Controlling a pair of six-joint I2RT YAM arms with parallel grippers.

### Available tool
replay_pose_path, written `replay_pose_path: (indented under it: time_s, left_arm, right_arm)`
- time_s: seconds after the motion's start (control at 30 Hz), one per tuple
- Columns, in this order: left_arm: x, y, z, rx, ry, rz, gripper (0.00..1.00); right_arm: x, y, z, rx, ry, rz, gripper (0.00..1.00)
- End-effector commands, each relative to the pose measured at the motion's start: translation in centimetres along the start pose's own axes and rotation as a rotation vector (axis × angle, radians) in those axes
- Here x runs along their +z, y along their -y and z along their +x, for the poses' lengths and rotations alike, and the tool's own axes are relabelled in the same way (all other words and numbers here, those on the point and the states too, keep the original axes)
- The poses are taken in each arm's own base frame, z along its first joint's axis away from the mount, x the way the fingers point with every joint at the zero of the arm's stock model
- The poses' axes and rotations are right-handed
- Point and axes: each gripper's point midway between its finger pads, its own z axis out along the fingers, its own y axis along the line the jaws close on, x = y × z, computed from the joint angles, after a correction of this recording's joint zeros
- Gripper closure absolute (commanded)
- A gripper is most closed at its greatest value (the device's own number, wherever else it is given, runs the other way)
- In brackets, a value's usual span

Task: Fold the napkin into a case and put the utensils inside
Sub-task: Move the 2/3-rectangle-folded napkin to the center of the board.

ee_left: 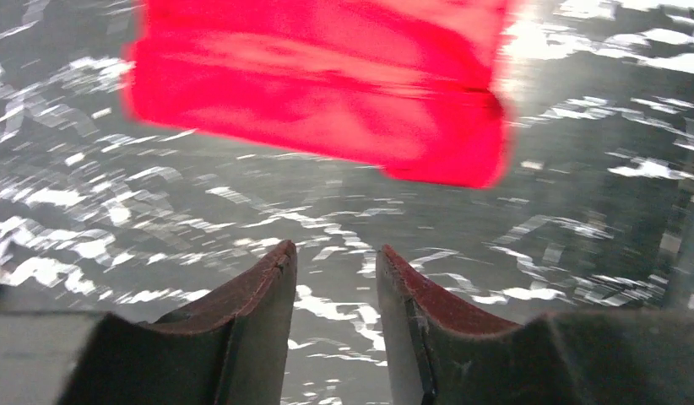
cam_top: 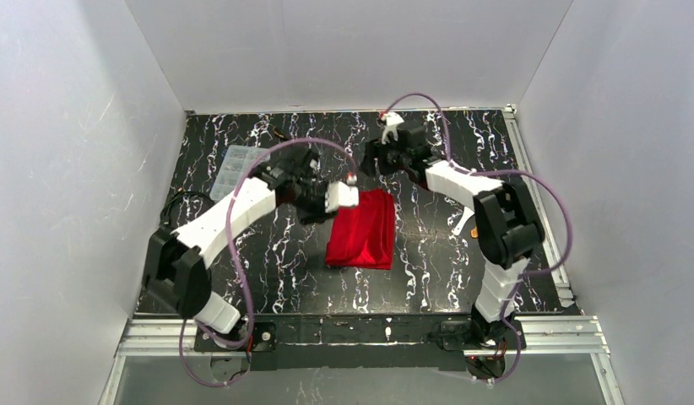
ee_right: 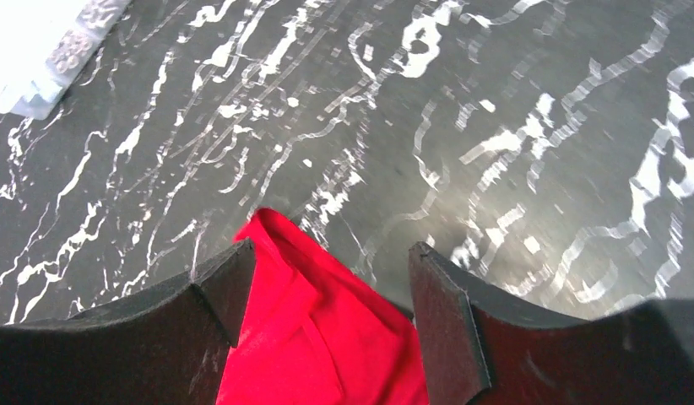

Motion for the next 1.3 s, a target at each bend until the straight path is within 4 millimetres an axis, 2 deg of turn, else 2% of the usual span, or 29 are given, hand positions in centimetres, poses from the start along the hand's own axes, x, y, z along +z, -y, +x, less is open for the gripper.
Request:
replay_pose_path:
  time_s: [0.0,0.03,0.13,0.27,0.4,0.57,0.67,0.8,0.97,1.1,1.27]
  left_arm:
    - [0.5,9.6,0.9,0.055,-0.036,0.192,0.61]
    - [0.8,10.3,1.0,0.079,-0.044,0.175,0.61]
    - [2.0,10.5,1.2,0.12,-0.036,0.111,0.63]
    - [3.9,10.3,0.9,0.175,-0.022,0.066,0.66]
    - [5.9,10.1,0.9,0.193,-0.023,0.045,0.67]
    - [8.0,10.5,0.7,0.226,-0.038,0.054,0.68]
    - [8.9,10.9,0.6,0.232,-0.055,0.073,0.72]
    - [9.8,10.3,0.7,0.251,-0.08,0.032,0.78]
    - [10.5,9.7,-0.1,0.279,-0.079,-0.023,0.84]
    - [11.3,10.3,-0.4,0.32,-0.096,-0.037,0.82]
    - [11.9,12.1,-0.1,0.336,-0.105,0.02,0.76]
  right_arm:
    - [2.8,-5.3,0.3,-0.139,-0.08,-0.195,0.24]
    - [3.3,-6.3,-0.2,-0.161,-0.084,-0.208,0.24]
    - [4.8,-8.2,1.1,-0.197,-0.124,-0.225,0.26]
    - [5.7,-8.4,2.9,-0.219,-0.165,-0.225,0.3]
    - [5.6,-8.1,5.0,-0.232,-0.215,-0.238,0.3]
    - [5.5,-6.9,7.3,-0.272,-0.268,-0.223,0.3]
    - [5.4,-6.4,8.5,-0.271,-0.288,-0.21,0.31]
    - [5.2,-6.1,9.3,-0.266,-0.298,-0.201,0.32]
    - [4.9,-5.5,9.9,-0.241,-0.296,-0.192,0.34]
    - [4.6,-4.8,10.6,-0.233,-0.311,-0.171,0.36]
    - [4.1,-2.1,11.1,-0.193,-0.321,-0.08,0.43]
